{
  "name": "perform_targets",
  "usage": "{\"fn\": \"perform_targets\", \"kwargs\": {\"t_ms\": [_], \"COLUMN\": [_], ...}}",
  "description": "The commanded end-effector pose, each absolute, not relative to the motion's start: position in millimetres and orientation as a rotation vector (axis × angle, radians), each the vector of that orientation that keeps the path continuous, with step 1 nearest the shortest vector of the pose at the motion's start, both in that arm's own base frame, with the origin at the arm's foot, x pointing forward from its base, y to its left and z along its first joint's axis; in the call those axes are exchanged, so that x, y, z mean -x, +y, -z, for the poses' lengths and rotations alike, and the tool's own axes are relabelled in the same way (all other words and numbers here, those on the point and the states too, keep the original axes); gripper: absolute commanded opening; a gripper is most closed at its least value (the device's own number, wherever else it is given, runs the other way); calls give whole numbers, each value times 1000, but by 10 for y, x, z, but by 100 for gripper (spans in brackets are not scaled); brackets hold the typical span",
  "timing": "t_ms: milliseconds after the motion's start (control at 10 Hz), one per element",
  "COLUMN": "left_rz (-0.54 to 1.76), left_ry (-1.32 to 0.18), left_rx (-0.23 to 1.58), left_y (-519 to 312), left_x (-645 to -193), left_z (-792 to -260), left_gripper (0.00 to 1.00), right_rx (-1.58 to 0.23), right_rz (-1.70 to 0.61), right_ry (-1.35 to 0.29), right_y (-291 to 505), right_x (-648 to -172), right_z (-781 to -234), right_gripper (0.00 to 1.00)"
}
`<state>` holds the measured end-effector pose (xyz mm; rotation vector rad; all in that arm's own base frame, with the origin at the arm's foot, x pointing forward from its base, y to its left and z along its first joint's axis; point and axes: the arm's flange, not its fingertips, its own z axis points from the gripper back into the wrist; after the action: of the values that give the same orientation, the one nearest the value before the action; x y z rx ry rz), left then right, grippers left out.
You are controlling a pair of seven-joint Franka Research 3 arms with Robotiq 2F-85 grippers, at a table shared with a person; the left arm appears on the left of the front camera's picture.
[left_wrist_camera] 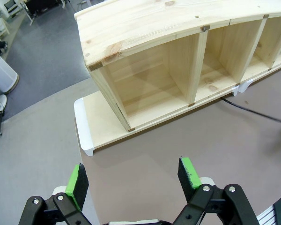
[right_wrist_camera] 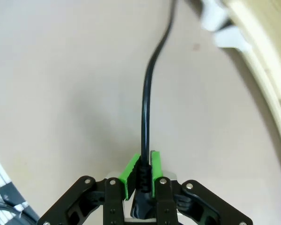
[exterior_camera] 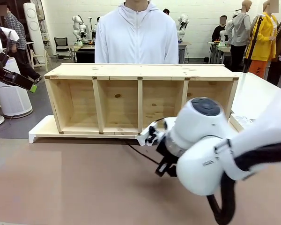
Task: Perform cable management.
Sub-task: Pull the grasped Power Cable to the location of the Power Strip.
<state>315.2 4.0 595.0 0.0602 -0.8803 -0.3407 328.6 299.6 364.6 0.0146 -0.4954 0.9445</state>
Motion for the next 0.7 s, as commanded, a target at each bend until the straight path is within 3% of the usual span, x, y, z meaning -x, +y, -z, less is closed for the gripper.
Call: {"fn": "perform_targets", "kwargs": {"t_ms": [0,600], "left_rz": [338,338], "left_ry": [-887,-887], "left_rx": [-61,-61], "left_y": [43,43], "left_x": [-3174,-3174], "left_z": [-5945,-5945], "left_gripper": [100,100], "right_rx": [35,138], "right_rz": [-801,-525], "right_ry": [-527,-531], "right_y": [2224,1283], "right_x": [-2966,-2667], "right_z": [-3883,-4092], "right_gripper": [14,14]}}
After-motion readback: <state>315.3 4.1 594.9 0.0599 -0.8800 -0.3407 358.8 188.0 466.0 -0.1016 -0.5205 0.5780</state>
